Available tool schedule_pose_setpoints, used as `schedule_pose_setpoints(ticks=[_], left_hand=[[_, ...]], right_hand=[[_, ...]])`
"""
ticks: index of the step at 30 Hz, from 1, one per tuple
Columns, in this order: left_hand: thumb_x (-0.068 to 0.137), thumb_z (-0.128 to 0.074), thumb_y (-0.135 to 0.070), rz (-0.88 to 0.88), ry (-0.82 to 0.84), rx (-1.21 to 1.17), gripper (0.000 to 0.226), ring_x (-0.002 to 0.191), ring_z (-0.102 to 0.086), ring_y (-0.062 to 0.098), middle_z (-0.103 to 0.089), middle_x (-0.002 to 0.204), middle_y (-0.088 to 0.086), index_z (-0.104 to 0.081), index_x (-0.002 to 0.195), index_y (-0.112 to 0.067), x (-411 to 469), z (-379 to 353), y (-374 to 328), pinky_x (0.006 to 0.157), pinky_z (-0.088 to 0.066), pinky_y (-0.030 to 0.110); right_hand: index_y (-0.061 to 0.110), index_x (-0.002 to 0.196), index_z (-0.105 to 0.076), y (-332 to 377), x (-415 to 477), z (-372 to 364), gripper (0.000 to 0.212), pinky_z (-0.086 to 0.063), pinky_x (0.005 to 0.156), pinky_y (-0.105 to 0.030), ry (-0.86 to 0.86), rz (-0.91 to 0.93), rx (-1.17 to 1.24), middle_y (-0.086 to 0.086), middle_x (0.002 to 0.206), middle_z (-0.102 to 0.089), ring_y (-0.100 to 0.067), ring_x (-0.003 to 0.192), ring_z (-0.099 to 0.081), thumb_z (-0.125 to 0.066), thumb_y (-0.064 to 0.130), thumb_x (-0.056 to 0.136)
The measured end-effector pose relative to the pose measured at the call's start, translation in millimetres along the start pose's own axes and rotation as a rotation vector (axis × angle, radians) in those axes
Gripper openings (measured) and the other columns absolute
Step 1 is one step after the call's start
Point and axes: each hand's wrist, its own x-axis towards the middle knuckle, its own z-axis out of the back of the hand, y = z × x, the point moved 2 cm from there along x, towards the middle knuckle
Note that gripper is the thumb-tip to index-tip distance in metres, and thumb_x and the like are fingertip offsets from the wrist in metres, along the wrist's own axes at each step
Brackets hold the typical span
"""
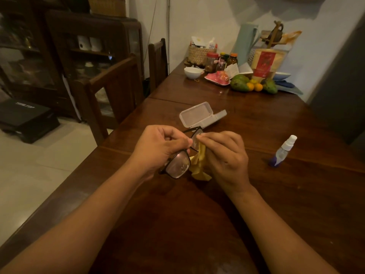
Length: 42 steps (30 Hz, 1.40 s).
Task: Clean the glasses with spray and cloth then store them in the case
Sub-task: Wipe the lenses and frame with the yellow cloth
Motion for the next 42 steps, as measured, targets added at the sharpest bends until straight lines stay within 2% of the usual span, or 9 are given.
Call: schedule_pose_setpoints(ticks=[6, 11, 15, 17, 23, 27, 34, 38, 42], left_hand=[[0.081, -0.074, -0.004, 0.006, -0.032, -0.047, 0.006, 0.062, -0.067, 0.015, -0.073, 0.069, 0.01, -0.074, 0.077, 0.0, 1, 5, -3, 0.061, -0.055, 0.024], [0.081, -0.073, -0.002, 0.004, -0.034, -0.059, 0.006, 0.058, -0.066, 0.012, -0.072, 0.065, 0.008, -0.073, 0.075, 0.0, -1, 2, -4, 0.057, -0.054, 0.021], [0.081, -0.074, -0.003, 0.01, -0.025, -0.042, 0.007, 0.063, -0.068, 0.017, -0.073, 0.07, 0.012, -0.074, 0.075, 0.0, 0, 1, 0, 0.065, -0.057, 0.029], [0.081, -0.073, -0.003, 0.015, -0.022, -0.052, 0.008, 0.065, -0.068, 0.019, -0.073, 0.071, 0.013, -0.074, 0.074, -0.001, 0, 0, 1, 0.068, -0.058, 0.032], [0.081, -0.073, -0.001, 0.002, 0.001, -0.088, 0.007, 0.061, -0.068, 0.017, -0.072, 0.069, 0.013, -0.072, 0.077, 0.005, -1, -2, 0, 0.06, -0.057, 0.027], [0.082, -0.072, -0.001, 0.009, -0.014, -0.091, 0.008, 0.06, -0.068, 0.017, -0.073, 0.069, 0.012, -0.071, 0.08, 0.007, 0, 1, 0, 0.058, -0.056, 0.026], [0.082, -0.072, -0.001, 0.019, 0.001, -0.09, 0.006, 0.06, -0.067, 0.016, -0.072, 0.068, 0.012, -0.072, 0.08, 0.005, -1, -2, 0, 0.058, -0.054, 0.024], [0.082, -0.072, -0.001, 0.021, -0.02, -0.101, 0.004, 0.06, -0.068, 0.015, -0.073, 0.069, 0.01, -0.072, 0.079, 0.001, 0, 3, -1, 0.057, -0.054, 0.023], [0.081, -0.073, 0.0, 0.011, -0.028, -0.097, 0.005, 0.059, -0.068, 0.017, -0.073, 0.068, 0.013, -0.074, 0.076, -0.001, 1, 5, -2, 0.058, -0.054, 0.025]], right_hand=[[0.023, 0.127, -0.067, 10, -3, 1, 0.032, -0.045, 0.087, -0.044, 0.108, 0.026, -0.063, 0.008, 0.129, -0.067, -0.019, 0.115, -0.059, -0.06, 0.026, 0.096], [0.028, 0.128, -0.065, 0, -3, 2, 0.032, -0.039, 0.093, -0.043, 0.069, -0.102, -0.085, 0.017, 0.128, -0.062, -0.017, 0.122, -0.052, -0.057, 0.033, 0.097], [0.04, 0.124, -0.06, -3, -3, -7, 0.036, -0.053, 0.081, -0.051, 0.042, -0.313, 0.083, 0.036, 0.118, -0.051, -0.016, 0.112, -0.055, -0.054, 0.057, 0.093], [0.045, 0.119, -0.061, -5, -4, -9, 0.035, -0.053, 0.077, -0.05, 0.008, -0.381, 0.159, 0.03, 0.112, -0.054, -0.018, 0.108, -0.052, -0.054, 0.063, 0.09], [0.031, 0.107, -0.075, 3, 3, -4, 0.022, -0.032, 0.089, -0.031, -0.035, -0.269, 0.016, 0.011, 0.118, -0.069, -0.022, 0.106, -0.057, -0.06, 0.042, 0.096], [0.03, 0.128, -0.066, 9, -1, -5, 0.031, -0.039, 0.089, -0.034, 0.108, -0.11, -0.028, 0.011, 0.129, -0.065, -0.021, 0.108, -0.056, -0.055, 0.04, 0.1], [0.027, 0.139, -0.056, 5, -2, -4, 0.043, -0.04, 0.091, -0.035, 0.136, -0.152, -0.12, 0.014, 0.142, -0.055, -0.015, 0.119, -0.048, -0.048, 0.041, 0.099], [0.026, 0.137, -0.058, 9, -3, -5, 0.039, -0.041, 0.095, -0.036, 0.193, -0.037, -0.033, 0.011, 0.143, -0.056, -0.018, 0.118, -0.055, -0.053, 0.038, 0.1], [0.027, 0.131, -0.065, 3, -3, 2, 0.035, -0.042, 0.092, -0.038, 0.118, -0.083, -0.088, 0.012, 0.135, -0.062, -0.016, 0.118, -0.054, -0.054, 0.036, 0.098]])
